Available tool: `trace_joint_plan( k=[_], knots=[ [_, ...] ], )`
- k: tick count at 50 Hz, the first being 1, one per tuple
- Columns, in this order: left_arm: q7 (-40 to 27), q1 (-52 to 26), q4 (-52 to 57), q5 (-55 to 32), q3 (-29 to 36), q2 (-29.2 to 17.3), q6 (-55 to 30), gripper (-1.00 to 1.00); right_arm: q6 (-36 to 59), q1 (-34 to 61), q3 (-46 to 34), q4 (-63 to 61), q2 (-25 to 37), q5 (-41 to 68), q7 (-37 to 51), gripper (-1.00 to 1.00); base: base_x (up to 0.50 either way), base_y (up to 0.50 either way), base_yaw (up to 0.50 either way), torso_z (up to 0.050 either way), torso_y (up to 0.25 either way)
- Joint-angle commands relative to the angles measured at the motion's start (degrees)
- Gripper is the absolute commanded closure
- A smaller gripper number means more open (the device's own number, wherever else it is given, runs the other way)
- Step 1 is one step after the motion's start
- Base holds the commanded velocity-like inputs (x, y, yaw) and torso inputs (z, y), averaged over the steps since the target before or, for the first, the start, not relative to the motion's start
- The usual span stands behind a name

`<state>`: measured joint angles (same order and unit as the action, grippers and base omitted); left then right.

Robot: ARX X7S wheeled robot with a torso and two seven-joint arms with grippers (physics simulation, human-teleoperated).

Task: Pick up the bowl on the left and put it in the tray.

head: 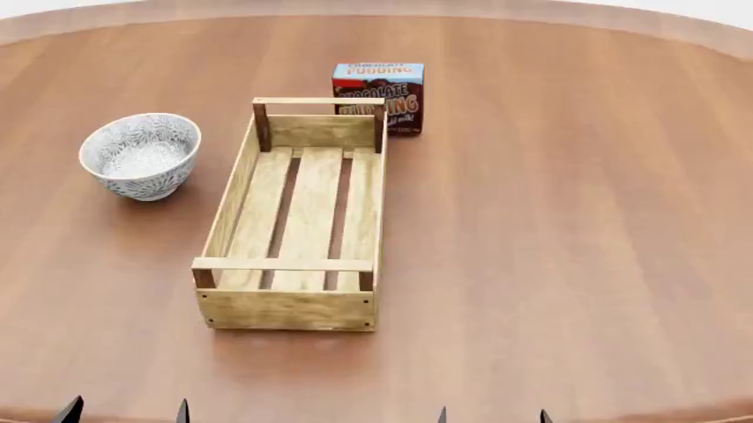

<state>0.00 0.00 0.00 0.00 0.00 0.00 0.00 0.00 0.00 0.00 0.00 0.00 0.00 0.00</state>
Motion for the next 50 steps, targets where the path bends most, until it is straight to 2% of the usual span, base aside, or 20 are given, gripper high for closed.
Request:
trace_joint_plan(
  k=[1,3,6,7,8,9,25,37,50],
  knots=[
    [-1.3,-0.2,-0.2,-0.8,1.0,-0.9,0.0,-1.0,-0.3,0.2,-1.2,0.6,0.9,0.7,1.2,-1.0,0.0,0.0,0.0,0.0,0.0],
    [-1.5,0.0,1.2,-2.1,1.5,-1.3,-2.9,-1.0,-0.4,0.3,-1.8,0.8,1.4,1.1,1.8,-1.0,0.0,0.0,0.0,0.0,0.0],
    [-1.4,0.2,1.4,-3.6,1.6,-1.7,-2.4,-1.0,-0.1,0.2,-2.2,0.4,1.8,1.4,2.3,-1.0,0.0,0.0,0.0,0.0,0.0],
    [-0.3,-8.6,-8.6,1.1,1.4,-1.0,8.6,-1.0,-8.6,8.6,1.2,8.6,0.5,1.4,0.4,-1.0,0.0,0.0,0.0,0.0,0.0],
    [-0.6,0.0,0.0,-1.3,0.4,-0.5,0.0,-1.0,0.0,0.1,-0.9,0.2,0.5,-0.1,1.1,-1.0,0.0,0.0,0.0,0.0,0.0],
    [-0.9,-0.3,-0.1,-1.2,0.3,-0.5,-2.2,-1.0,0.5,0.0,-0.9,-0.1,0.5,-0.1,1.1,-1.0,0.0,0.0,0.0,0.0,0.0],
    [-5.2,0.1,3.7,-3.5,3.0,-3.0,-5.2,-1.0,3.2,-0.5,-3.4,-4.8,3.4,2.3,4.2,-1.0,0.0,0.0,0.0,0.0,0.0],
    [-6.7,2.0,18.3,-4.4,4.8,-4.6,-12.1,-1.0,10.4,-1.7,-4.5,-18.8,5.2,3.3,5.4,-1.0,0.0,0.0,0.0,0.0,0.0],
    [-9.1,2.1,32.9,-6.3,2.9,-6.9,-20.8,-1.0,18.4,-1.6,-6.2,-32.0,6.7,3.2,6.7,-1.0,0.0,0.0,0.0,0.0,0.0]
  ],
)
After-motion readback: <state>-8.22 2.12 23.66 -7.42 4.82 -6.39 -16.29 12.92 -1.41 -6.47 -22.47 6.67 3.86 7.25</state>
